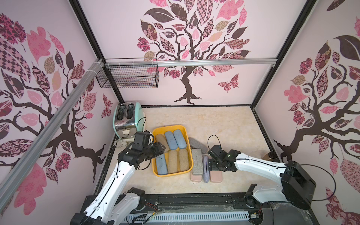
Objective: Put the glasses cases into the storage boxes
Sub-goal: Pick up the glasses case at the center of the board.
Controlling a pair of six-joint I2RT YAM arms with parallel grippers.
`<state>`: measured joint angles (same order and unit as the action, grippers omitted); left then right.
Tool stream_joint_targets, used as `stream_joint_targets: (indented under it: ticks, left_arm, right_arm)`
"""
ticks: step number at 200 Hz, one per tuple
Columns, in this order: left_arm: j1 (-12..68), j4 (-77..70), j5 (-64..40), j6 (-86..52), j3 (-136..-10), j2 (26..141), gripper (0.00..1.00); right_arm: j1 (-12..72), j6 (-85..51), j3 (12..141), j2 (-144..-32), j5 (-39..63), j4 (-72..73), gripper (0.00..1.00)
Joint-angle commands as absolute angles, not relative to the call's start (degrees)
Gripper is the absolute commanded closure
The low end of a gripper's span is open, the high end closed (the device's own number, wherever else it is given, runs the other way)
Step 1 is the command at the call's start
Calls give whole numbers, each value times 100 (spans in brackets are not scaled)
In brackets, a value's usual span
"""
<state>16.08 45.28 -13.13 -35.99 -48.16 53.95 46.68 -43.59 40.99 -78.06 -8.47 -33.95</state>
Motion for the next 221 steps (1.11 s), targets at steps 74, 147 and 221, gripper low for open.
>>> stream_joint_targets:
  ticks: [74,147,221]
  left_arm:
    - [1621,4606,-1138,-3529,-4695,5161,40]
    - [1551,4773,-684,-3511,-4872,5031,40]
    - [837,4615,-646,-3180,-4823,5015,39]
  right_arm:
    - [4676,-4535,4360,-8702,-1008,-3622,23]
    - [4691,-4367,4959,-7633,-1896,-4538,41]
    - [4990,-3092,7550,-8490,-2006,-4200,42]
